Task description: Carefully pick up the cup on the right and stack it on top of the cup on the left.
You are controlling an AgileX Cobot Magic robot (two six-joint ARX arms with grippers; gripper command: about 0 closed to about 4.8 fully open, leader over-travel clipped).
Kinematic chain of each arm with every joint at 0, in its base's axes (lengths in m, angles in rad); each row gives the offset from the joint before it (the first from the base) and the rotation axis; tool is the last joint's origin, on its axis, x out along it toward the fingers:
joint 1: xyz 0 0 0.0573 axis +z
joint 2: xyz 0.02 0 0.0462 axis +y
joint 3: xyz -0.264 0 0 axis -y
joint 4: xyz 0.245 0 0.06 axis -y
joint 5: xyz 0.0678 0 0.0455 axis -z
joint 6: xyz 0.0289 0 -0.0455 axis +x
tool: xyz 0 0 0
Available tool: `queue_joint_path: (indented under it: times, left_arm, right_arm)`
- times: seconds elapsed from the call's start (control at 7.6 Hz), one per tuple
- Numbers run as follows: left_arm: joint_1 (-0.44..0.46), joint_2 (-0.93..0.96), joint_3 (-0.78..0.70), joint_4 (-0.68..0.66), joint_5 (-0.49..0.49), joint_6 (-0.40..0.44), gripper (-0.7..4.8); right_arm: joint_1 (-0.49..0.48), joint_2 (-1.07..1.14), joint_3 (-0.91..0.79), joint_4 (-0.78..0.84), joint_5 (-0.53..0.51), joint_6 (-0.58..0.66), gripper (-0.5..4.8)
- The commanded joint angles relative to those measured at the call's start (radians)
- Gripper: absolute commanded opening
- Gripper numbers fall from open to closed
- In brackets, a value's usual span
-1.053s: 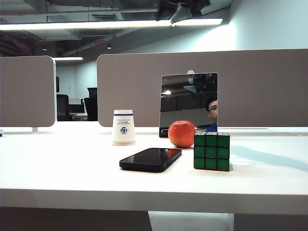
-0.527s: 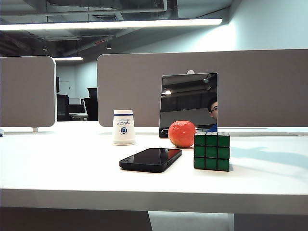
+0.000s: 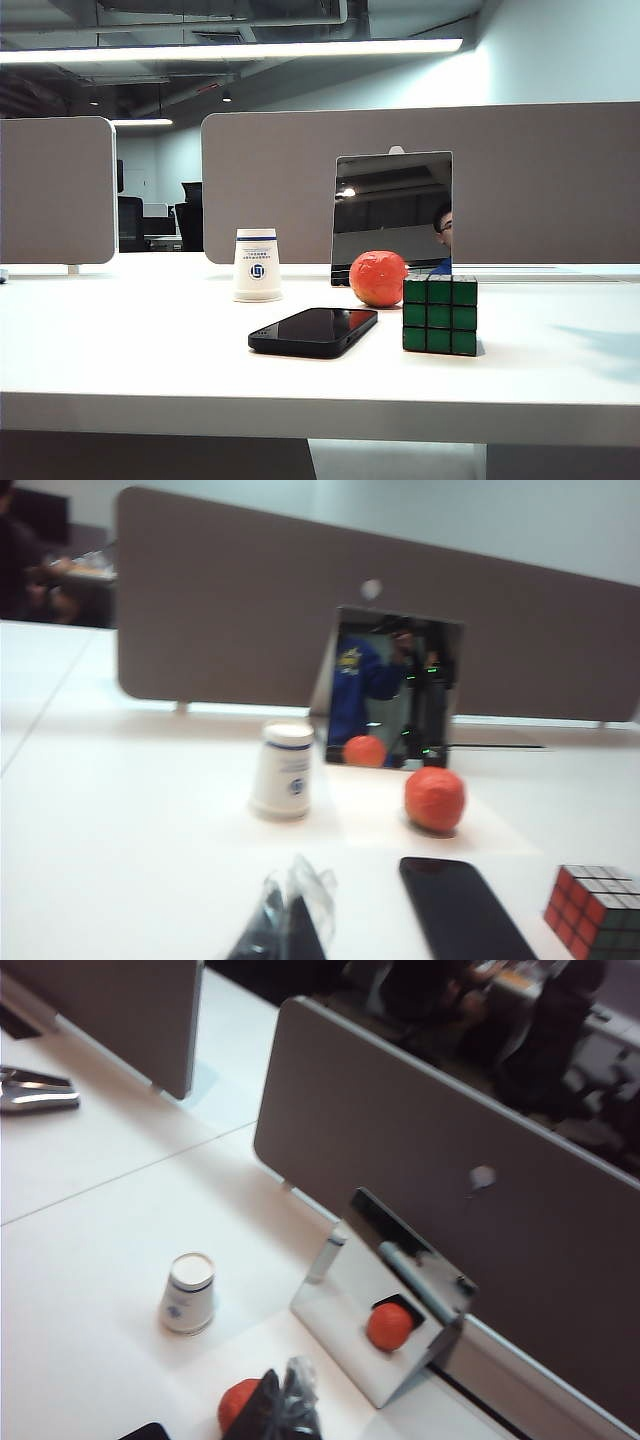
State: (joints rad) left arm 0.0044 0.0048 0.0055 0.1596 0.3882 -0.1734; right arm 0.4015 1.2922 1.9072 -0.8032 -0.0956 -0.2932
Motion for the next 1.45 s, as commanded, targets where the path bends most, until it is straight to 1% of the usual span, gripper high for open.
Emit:
queue_joint_path:
  times: [0.13, 0.26, 0.39, 0.53, 0.66, 0.79, 0.92, 1.05, 1.18, 1.32, 1.45]
  left_arm:
    - [0.000, 0.000, 0.002, -0.010, -0.011, -0.012, -0.06]
    - [0.000, 0.000, 0.002, -0.017, -0.011, -0.023, -0.06]
    - [0.000, 0.000, 0.002, -0.027, -0.067, -0.022, -0.06]
    - [0.000, 0.000, 0.003, -0.032, -0.123, -0.022, -0.06]
    - [0.000, 0.000, 0.003, -0.034, -0.150, -0.022, -0.06]
    - [0.000, 0.000, 0.003, -0.034, -0.149, -0.022, -0.06]
    - [0.000, 0.000, 0.003, -0.034, -0.148, -0.022, -0.06]
    - [0.000, 0.001, 0.003, -0.035, -0.148, -0.022, -0.06]
    - [0.000, 0.001, 0.003, -0.035, -0.141, -0.022, -0.06]
    - [0.000, 0.000, 0.003, -0.035, -0.140, -0.022, -0.06]
    - [0.000, 0.000, 0.003, -0.035, -0.140, -0.022, -0.06]
  right_arm:
    - [0.002, -0.453, -0.582, 0.317, 0.114, 0.032, -0.03]
    - [0.002, -0.740, -0.982, 0.587, 0.209, 0.097, -0.03]
    - [0.002, -0.972, -1.231, 0.649, 0.278, 0.137, -0.03]
    - [0.002, -1.152, -1.375, 0.643, 0.331, 0.155, -0.03]
    - [0.002, -1.260, -1.482, 0.637, 0.366, 0.131, -0.03]
    - [0.002, -1.291, -1.555, 0.622, 0.366, 0.133, -0.03]
    - [0.002, -1.291, -1.610, 0.703, 0.294, 0.154, -0.03]
    - [0.002, -1.291, -1.628, 0.728, 0.298, 0.261, -0.03]
    - [0.002, -1.291, -1.687, 0.738, 0.249, 0.317, -0.03]
    - [0.003, -1.291, -1.746, 0.765, 0.246, 0.352, -0.03]
    - [0.003, -1.291, -1.778, 0.792, 0.246, 0.353, -0.03]
